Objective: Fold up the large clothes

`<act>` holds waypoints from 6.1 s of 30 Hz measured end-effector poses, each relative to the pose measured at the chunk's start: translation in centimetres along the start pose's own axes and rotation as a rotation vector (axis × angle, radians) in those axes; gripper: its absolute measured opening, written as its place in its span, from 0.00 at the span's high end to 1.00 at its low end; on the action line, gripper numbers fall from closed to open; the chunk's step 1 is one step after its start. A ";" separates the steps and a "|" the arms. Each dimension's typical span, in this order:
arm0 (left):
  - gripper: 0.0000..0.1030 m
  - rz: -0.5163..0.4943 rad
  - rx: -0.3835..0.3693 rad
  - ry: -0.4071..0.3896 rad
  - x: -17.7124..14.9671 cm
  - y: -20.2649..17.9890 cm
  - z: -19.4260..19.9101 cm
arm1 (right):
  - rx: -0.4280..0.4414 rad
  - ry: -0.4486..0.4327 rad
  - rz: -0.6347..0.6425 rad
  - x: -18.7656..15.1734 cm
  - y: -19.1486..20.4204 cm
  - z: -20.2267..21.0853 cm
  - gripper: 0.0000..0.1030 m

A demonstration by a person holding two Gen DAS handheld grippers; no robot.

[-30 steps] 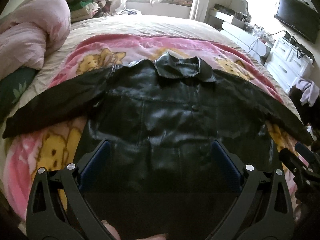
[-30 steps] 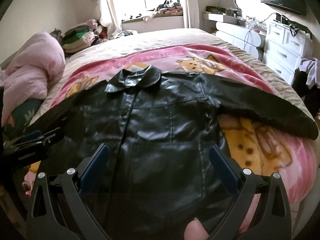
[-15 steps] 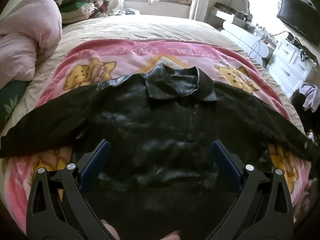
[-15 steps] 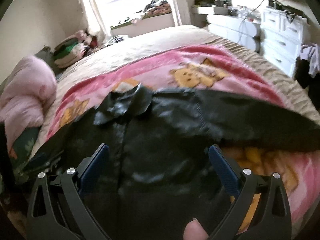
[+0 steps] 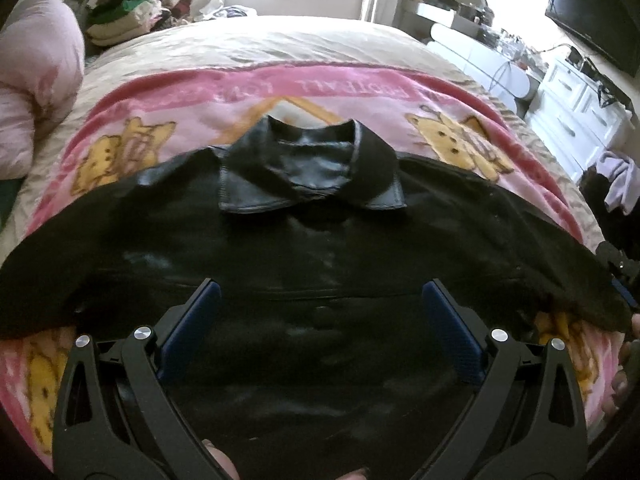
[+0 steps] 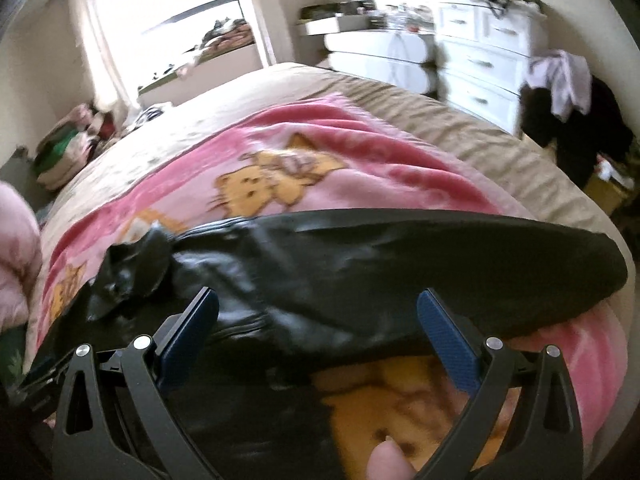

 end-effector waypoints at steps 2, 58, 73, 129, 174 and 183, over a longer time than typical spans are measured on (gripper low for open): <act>0.08 -0.008 -0.007 0.012 0.0 -0.6 -0.8 | -0.027 0.004 -0.037 0.2 -1.5 -0.6 0.04; 0.08 -0.001 -0.159 0.040 6.2 -2.8 -0.7 | 0.302 -0.311 -0.501 8.0 -13.7 2.5 0.92; 0.08 0.134 -0.357 -0.100 9.3 2.8 8.8 | 0.655 -0.408 -0.006 8.0 8.6 14.2 0.94; 0.99 -0.027 -0.270 -0.289 -0.4 11.3 12.8 | 0.175 0.128 0.082 1.2 8.1 -7.1 0.36; 0.29 0.086 -0.033 -0.012 -5.7 17.1 6.8 | 0.357 0.054 0.444 -8.7 16.9 2.5 0.14; 0.09 0.145 0.071 -0.049 -6.1 19.4 10.1 | 0.433 -0.002 0.511 -10.0 20.7 6.7 0.04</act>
Point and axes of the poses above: each gripper's, at about its wrist camera, not at the fingertips, and z roughly against the way its jaws point, y to its left, x to its top, the point moved 3 cm from there along -z, roughly the way its jaws point, and after that the axes turned 15 degrees about -x, right-handed, at the moved point
